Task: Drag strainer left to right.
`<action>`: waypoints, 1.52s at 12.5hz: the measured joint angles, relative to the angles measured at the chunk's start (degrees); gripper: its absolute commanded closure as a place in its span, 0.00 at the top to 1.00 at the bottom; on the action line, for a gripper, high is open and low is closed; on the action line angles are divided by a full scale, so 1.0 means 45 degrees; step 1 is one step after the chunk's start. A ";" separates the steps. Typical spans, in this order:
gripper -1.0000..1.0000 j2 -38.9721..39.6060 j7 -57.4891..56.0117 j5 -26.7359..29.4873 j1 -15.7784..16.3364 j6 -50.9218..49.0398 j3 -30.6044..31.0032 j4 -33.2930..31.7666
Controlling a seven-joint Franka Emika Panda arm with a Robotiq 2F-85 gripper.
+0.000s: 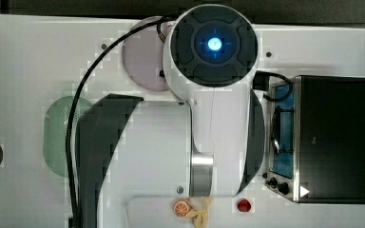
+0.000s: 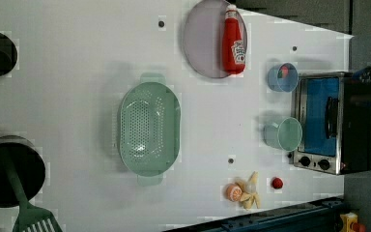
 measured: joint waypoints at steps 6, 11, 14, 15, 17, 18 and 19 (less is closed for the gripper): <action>1.00 -0.4728 0.0326 -0.0847 -0.0070 -0.2249 0.0242 -0.1082; 1.00 -0.3441 0.2338 -0.0597 0.0117 -0.1431 0.3493 -0.0945; 1.00 -0.1091 0.4640 -0.0437 0.0501 -0.0286 0.5293 -0.1629; 1.00 -0.0244 0.5507 -0.0562 0.0482 0.0227 0.5902 -0.1865; 1.00 0.1515 0.7516 -0.0382 0.0552 0.0542 0.6682 -0.1915; 1.00 0.2207 0.8485 -0.0598 0.0484 0.1116 0.7005 -0.2052; 1.00 0.2658 0.9331 -0.0674 0.0490 0.2030 0.7111 -0.2300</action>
